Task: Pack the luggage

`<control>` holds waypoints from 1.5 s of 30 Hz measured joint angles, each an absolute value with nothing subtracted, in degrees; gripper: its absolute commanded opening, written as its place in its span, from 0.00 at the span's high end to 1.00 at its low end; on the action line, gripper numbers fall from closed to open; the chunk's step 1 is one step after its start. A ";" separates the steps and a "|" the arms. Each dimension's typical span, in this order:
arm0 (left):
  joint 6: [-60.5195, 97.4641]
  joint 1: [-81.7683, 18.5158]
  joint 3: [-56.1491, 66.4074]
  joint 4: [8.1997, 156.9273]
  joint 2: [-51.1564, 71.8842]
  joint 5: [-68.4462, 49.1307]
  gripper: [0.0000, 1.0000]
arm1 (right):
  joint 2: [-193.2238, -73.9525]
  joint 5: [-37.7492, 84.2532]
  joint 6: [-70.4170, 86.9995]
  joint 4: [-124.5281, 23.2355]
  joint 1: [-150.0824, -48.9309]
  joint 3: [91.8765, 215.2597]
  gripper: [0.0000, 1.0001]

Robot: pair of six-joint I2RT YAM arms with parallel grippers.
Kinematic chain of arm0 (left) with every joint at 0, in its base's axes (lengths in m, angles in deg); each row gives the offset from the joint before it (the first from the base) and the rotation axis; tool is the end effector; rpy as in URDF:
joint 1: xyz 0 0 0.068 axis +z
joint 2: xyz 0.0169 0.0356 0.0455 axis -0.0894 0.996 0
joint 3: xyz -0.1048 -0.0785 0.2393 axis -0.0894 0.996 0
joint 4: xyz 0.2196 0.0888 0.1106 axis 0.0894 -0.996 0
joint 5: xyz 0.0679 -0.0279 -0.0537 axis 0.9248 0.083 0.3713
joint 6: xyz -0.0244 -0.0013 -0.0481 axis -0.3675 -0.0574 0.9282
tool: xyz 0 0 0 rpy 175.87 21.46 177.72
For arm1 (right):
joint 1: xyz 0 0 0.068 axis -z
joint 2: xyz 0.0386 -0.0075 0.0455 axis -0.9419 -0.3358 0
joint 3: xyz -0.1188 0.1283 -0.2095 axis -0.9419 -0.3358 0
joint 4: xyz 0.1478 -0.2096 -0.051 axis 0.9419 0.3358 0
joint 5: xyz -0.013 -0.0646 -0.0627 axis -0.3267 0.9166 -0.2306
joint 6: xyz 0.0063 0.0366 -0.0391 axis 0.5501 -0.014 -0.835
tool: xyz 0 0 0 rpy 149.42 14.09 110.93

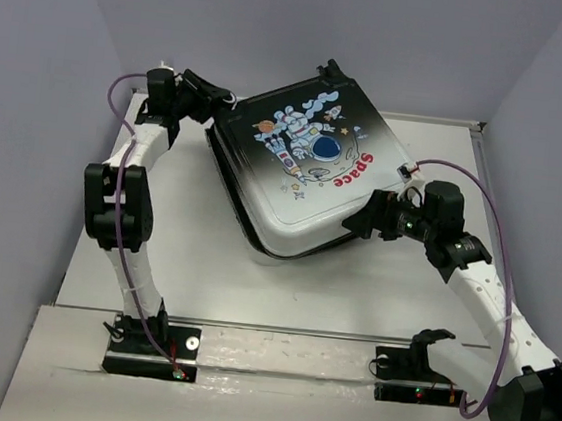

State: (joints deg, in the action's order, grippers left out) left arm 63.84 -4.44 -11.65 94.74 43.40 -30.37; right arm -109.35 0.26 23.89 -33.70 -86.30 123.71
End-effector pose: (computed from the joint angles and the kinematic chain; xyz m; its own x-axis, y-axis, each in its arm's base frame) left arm 0.4594 -0.0116 0.3291 -0.4451 -0.7386 -0.5063 0.1812 0.4794 -0.8587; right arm 0.2062 0.0775 0.2963 -0.6796 0.1473 -0.7186 -0.4403 0.7016 0.5602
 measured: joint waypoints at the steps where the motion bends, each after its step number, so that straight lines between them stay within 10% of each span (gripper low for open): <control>1: 64.08 -4.20 -9.18 94.79 44.17 -29.60 0.94 | -109.52 0.33 23.89 -33.48 -86.32 123.71 0.00; 23: 61.09 -7.26 -36.30 77.39 40.91 -30.70 0.94 | -106.16 1.99 22.69 -29.61 -86.63 125.29 0.00; 40: 59.71 -0.44 -7.78 87.38 40.10 -32.68 0.94 | -105.65 2.05 22.80 -29.96 -86.63 126.01 0.04; 45: 59.71 -0.44 -6.75 90.50 40.10 -32.79 0.94 | -104.69 3.12 22.19 -29.48 -86.63 126.23 0.19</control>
State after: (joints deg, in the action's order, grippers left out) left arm 59.71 -0.44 -6.75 90.50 40.10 -32.79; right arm -104.69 3.12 22.19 -29.48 -86.63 126.23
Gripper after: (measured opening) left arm 0.600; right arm 0.914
